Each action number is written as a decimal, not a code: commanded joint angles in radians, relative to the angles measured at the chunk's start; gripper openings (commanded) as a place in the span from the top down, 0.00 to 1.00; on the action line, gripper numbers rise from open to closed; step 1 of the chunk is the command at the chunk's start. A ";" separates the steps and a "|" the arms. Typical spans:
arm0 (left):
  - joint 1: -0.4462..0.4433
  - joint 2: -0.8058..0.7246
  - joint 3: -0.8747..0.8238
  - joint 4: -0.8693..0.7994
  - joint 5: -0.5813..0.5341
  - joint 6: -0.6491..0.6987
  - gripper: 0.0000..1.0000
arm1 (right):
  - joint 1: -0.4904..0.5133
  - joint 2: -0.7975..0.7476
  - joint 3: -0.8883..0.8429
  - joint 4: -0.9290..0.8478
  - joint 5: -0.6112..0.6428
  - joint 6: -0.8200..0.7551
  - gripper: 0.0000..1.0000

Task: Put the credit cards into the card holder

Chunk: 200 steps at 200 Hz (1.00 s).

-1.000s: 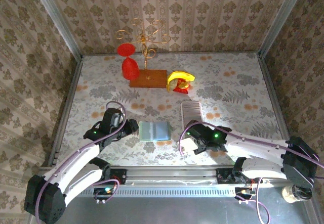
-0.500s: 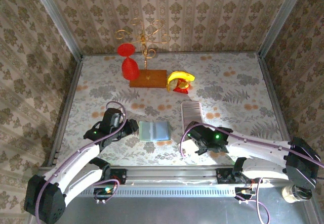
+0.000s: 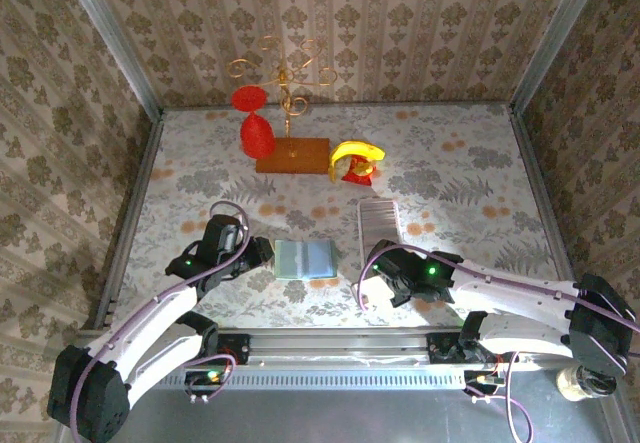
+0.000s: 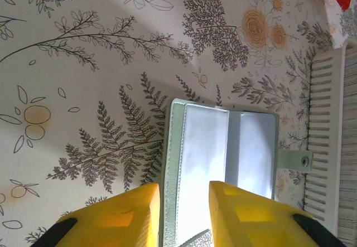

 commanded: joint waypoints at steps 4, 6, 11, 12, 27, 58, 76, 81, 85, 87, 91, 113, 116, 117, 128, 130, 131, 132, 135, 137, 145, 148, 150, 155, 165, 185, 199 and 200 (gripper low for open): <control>0.005 0.005 -0.014 0.014 0.014 -0.014 0.71 | -0.006 -0.023 0.021 -0.027 0.059 -0.021 0.76; 0.005 0.004 -0.015 0.015 0.014 -0.014 0.71 | -0.006 -0.024 0.020 -0.028 0.059 -0.021 0.76; 0.005 0.005 -0.015 0.015 0.014 -0.014 0.71 | -0.006 -0.026 0.022 -0.030 0.060 -0.021 0.76; 0.005 0.005 -0.015 0.015 0.014 -0.014 0.71 | -0.006 -0.027 0.022 -0.030 0.060 -0.021 0.76; 0.005 0.006 -0.017 0.016 0.014 -0.012 0.72 | -0.005 -0.032 0.023 -0.037 0.062 -0.018 0.78; 0.005 0.015 -0.015 0.021 0.017 -0.012 0.72 | -0.006 -0.044 0.028 -0.036 0.065 -0.010 0.79; 0.005 0.018 -0.016 0.024 0.019 -0.012 0.73 | -0.006 -0.048 0.030 -0.039 0.064 -0.005 0.80; 0.005 0.019 -0.016 0.024 0.020 -0.013 0.73 | -0.006 -0.049 0.030 -0.040 0.064 -0.005 0.81; 0.005 0.018 -0.017 0.023 0.020 -0.012 0.73 | -0.006 -0.049 0.031 -0.041 0.065 -0.005 0.81; 0.005 0.018 -0.017 0.024 0.019 -0.012 0.73 | -0.006 -0.049 0.032 -0.043 0.065 -0.005 0.81; 0.005 0.018 -0.017 0.024 0.020 -0.013 0.73 | -0.006 -0.050 0.033 -0.044 0.066 -0.005 0.81; 0.005 0.018 -0.018 0.023 0.020 -0.011 0.73 | -0.006 -0.059 0.037 -0.051 0.069 -0.004 0.82; 0.005 0.018 -0.018 0.022 0.020 -0.011 0.73 | -0.006 -0.061 0.038 -0.054 0.069 -0.004 0.83; 0.005 0.018 -0.018 0.022 0.020 -0.011 0.73 | -0.006 -0.061 0.038 -0.055 0.068 -0.004 0.83; 0.005 0.019 -0.020 0.023 0.019 -0.011 0.73 | -0.006 -0.069 0.044 -0.068 0.066 -0.001 0.83; 0.005 0.018 -0.020 0.023 0.019 -0.012 0.73 | -0.006 -0.070 0.045 -0.069 0.067 -0.001 0.83; 0.005 0.018 -0.021 0.023 0.019 -0.012 0.73 | -0.006 -0.070 0.046 -0.071 0.067 -0.001 0.83; 0.005 0.019 -0.021 0.023 0.019 -0.012 0.73 | -0.006 -0.071 0.046 -0.074 0.066 -0.002 0.83; 0.005 0.018 -0.021 0.023 0.019 -0.012 0.73 | -0.006 -0.073 0.048 -0.078 0.065 0.000 0.84; 0.005 0.019 -0.021 0.023 0.018 -0.013 0.73 | -0.006 -0.074 0.049 -0.082 0.064 0.001 0.84; 0.004 0.018 -0.023 0.024 0.018 -0.015 0.74 | -0.004 -0.080 0.056 -0.098 0.058 0.006 0.85; 0.005 0.018 -0.024 0.024 0.018 -0.016 0.74 | -0.004 -0.083 0.058 -0.105 0.055 0.008 0.85; 0.005 0.018 -0.024 0.024 0.017 -0.015 0.74 | -0.004 -0.085 0.059 -0.108 0.053 0.010 0.85; 0.005 0.018 -0.024 0.025 0.017 -0.017 0.74 | -0.004 -0.089 0.061 -0.114 0.050 0.015 0.85; 0.005 0.019 -0.026 0.028 0.019 -0.017 0.74 | -0.004 -0.099 0.065 -0.127 0.041 0.024 0.86; 0.003 0.017 -0.026 0.030 0.019 -0.020 0.75 | -0.001 -0.112 0.077 -0.176 0.012 0.033 0.86; 0.004 0.015 -0.026 0.028 0.016 -0.020 0.75 | 0.000 -0.114 0.094 -0.217 -0.010 0.048 0.87; 0.005 0.014 -0.026 0.028 0.016 -0.021 0.75 | 0.000 -0.114 0.095 -0.220 -0.013 0.050 0.88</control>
